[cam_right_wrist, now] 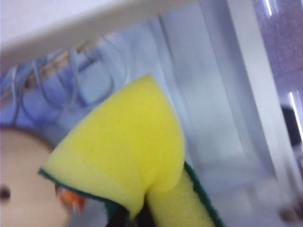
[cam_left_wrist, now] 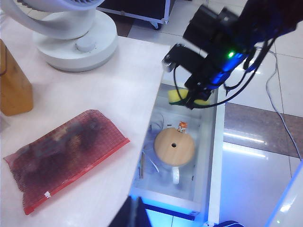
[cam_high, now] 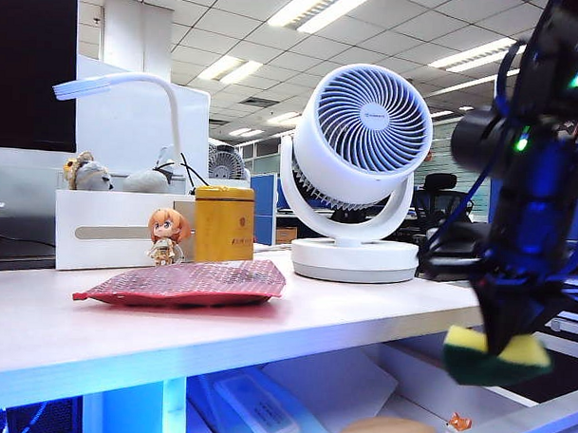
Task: Open the drawer, place the cleaning sponge inside, then close the drawer.
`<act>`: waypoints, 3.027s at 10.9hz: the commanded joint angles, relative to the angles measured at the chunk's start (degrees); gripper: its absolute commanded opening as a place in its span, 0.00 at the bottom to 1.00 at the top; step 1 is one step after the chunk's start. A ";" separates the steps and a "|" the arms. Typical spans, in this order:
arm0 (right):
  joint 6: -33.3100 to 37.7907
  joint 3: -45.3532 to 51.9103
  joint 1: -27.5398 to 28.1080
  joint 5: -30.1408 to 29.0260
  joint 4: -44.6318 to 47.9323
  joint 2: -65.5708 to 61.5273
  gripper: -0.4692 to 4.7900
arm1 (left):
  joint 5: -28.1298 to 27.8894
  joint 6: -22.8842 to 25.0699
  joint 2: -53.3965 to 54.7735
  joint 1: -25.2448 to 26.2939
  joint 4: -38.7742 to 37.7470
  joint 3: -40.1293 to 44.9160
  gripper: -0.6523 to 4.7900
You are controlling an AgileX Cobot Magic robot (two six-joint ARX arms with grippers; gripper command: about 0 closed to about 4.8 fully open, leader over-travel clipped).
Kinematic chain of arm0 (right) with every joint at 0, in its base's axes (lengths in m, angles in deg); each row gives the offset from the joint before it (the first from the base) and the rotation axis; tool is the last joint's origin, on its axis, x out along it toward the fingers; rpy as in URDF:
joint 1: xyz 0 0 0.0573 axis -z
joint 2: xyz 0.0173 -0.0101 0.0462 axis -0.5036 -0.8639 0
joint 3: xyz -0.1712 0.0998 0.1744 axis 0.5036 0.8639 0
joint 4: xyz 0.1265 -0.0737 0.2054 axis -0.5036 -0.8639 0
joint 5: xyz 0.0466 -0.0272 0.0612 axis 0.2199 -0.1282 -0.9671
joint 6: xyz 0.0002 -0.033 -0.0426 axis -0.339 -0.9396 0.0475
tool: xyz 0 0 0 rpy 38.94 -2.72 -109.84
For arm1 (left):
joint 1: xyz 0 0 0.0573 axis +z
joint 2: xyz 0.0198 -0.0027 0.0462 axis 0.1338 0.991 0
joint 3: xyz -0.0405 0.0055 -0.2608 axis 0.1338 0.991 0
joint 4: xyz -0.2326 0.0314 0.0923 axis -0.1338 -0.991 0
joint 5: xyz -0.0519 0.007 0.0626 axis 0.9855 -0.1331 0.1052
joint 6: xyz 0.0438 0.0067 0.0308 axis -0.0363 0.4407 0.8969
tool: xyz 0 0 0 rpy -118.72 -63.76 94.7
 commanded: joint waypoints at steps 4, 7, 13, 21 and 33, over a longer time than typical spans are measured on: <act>1.29 -0.85 2.40 1.64 7.54 -6.71 0.83 | 0.31 0.15 -0.04 0.07 0.74 -0.28 0.11; 1.29 -3.85 2.40 1.31 4.94 -6.47 0.90 | 0.31 0.13 -0.02 0.07 0.72 -0.28 0.11; 5.88 -8.63 2.38 1.36 -17.31 2.78 0.08 | 0.31 0.15 -0.04 0.07 0.74 -0.28 0.11; 7.32 0.66 2.16 -4.52 -29.42 10.38 0.08 | 10.16 0.17 0.00 0.04 0.55 -0.28 0.11; 9.46 17.42 2.16 -4.50 2.71 10.27 0.08 | 10.16 0.20 0.13 0.07 -0.98 -0.24 0.11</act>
